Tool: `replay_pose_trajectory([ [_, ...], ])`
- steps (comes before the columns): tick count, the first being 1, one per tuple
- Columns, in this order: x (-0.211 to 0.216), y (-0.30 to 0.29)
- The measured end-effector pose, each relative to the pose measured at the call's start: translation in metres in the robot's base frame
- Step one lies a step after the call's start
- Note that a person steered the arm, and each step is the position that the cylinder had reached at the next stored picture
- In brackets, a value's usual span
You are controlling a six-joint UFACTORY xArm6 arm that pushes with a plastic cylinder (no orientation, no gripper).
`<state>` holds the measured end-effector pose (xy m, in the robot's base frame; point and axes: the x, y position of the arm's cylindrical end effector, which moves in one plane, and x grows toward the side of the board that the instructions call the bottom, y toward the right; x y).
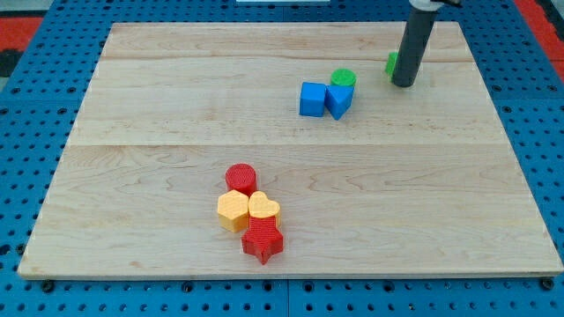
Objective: Slide the blue triangle and green circle to the top side
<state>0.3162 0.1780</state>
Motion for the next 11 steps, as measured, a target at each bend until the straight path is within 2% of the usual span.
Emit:
replay_pose_trajectory([
  [1, -0.056, -0.007],
  [2, -0.038, -0.004],
  [3, 0.016, -0.006],
  [4, 0.08, -0.038],
  [5, 0.092, -0.091],
  [6, 0.083, -0.103],
  [11, 0.077, -0.11],
])
